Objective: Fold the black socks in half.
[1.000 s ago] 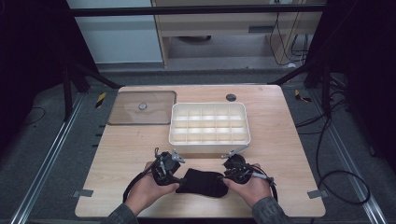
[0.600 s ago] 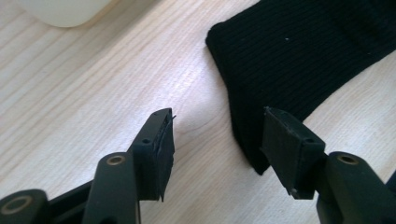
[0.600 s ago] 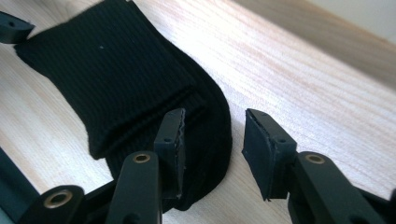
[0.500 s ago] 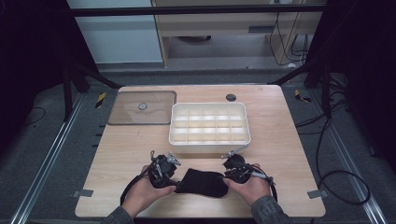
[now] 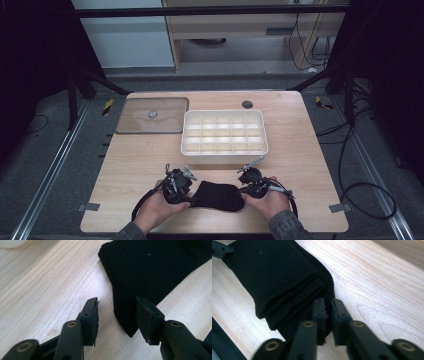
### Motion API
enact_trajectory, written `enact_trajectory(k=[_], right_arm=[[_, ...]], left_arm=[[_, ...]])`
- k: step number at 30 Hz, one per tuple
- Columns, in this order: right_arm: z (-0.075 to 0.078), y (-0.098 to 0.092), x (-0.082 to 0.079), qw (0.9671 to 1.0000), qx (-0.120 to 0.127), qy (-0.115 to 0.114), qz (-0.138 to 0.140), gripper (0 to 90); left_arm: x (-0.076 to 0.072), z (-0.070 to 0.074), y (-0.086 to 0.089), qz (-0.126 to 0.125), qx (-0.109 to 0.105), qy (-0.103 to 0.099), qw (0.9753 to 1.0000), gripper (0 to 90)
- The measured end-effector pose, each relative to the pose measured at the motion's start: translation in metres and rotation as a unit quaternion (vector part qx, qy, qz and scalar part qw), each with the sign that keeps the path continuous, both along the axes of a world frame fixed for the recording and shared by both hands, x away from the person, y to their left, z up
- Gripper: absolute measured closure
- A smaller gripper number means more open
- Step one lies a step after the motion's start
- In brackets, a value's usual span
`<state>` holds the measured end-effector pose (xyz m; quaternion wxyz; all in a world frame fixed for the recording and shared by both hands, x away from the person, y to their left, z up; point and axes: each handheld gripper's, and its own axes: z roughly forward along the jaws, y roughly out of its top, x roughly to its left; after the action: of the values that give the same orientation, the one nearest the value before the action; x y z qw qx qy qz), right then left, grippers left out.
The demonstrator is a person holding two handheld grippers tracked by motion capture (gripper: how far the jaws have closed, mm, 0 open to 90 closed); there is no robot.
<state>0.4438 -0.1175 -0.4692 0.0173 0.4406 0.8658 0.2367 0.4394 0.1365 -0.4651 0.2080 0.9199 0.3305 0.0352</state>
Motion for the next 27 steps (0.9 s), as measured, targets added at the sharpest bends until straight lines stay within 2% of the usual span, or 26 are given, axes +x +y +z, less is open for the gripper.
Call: enact_trajectory(k=[5,9,17,23,27], right_arm=[[0.0015,0.0009,-0.0009,1.0000,-0.002,0.000,0.005,86.6],[0.0038,0.0010,-0.0020,1.0000,0.002,-0.001,0.008,86.6],[0.0054,0.0007,-0.0028,0.9999,0.005,0.000,0.009,86.9],[0.0078,-0.0001,-0.0040,0.9999,0.007,-0.002,0.011,87.1],[0.0099,-0.0005,-0.0053,0.9999,0.013,-0.002,0.010,87.1]], left_arm=[[-0.0006,-0.0007,-0.0015,-0.006,-0.004,0.006,1.0000,59.4],[-0.0014,-0.0009,-0.0042,-0.017,-0.007,0.018,0.9997,68.9],[-0.0034,-0.0024,-0.0086,-0.033,-0.007,0.019,0.9993,78.9],[-0.0027,-0.0011,-0.0073,-0.034,-0.012,0.020,0.9991,82.9],[-0.0014,0.0003,-0.0060,-0.035,-0.008,0.017,0.9992,83.5]])
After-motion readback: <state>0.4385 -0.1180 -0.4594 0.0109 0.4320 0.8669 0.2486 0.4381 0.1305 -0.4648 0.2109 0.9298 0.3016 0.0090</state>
